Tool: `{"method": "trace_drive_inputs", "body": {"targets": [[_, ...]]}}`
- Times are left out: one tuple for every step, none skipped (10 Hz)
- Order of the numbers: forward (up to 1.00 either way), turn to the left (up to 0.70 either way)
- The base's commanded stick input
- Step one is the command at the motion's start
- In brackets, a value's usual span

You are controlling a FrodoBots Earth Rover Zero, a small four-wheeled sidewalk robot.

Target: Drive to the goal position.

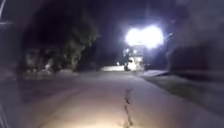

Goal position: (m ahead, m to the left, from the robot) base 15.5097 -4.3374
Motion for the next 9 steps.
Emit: {"method": "trace_drive_inputs", "body": {"targets": [[0.7,0.0],[0.7,0.0],[0.7,0.0],[0.7,0.0],[0.7,0.0],[0.7,0.0],[0.7,0.0],[0.7,0.0],[0.7,0.0]]}}
